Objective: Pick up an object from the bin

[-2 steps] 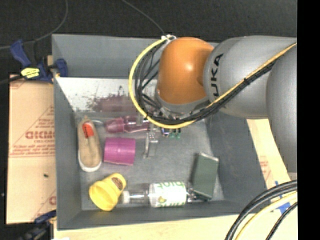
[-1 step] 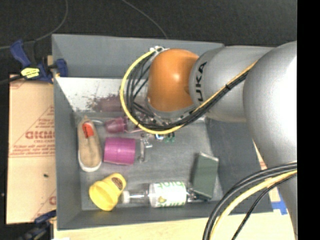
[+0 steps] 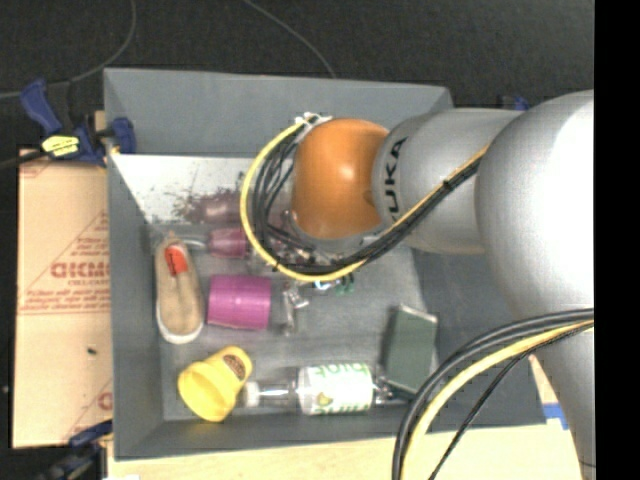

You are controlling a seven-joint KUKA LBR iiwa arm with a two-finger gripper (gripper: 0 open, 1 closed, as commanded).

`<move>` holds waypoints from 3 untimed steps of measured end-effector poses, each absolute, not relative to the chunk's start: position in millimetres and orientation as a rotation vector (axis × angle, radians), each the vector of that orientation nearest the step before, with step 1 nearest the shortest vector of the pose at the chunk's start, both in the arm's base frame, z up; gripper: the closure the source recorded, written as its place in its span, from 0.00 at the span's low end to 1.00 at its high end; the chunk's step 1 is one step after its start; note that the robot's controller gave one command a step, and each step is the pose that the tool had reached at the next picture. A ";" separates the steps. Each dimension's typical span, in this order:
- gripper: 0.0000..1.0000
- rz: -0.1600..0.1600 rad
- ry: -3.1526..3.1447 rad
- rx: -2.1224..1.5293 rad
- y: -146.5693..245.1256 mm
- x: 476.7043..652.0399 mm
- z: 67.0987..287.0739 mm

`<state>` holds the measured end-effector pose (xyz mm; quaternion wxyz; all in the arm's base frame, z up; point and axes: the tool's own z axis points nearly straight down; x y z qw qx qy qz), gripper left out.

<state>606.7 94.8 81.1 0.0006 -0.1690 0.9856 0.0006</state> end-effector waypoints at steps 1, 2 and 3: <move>0.00 0.004 3.132 -0.202 114.7 585.1 70.3; 0.00 0.004 3.093 -0.504 137.0 586.1 73.4; 0.00 0.007 3.103 -0.421 140.3 588.5 72.5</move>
Offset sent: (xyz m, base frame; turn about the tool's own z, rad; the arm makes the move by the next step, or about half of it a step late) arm -0.0222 0.0423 -0.0087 0.0174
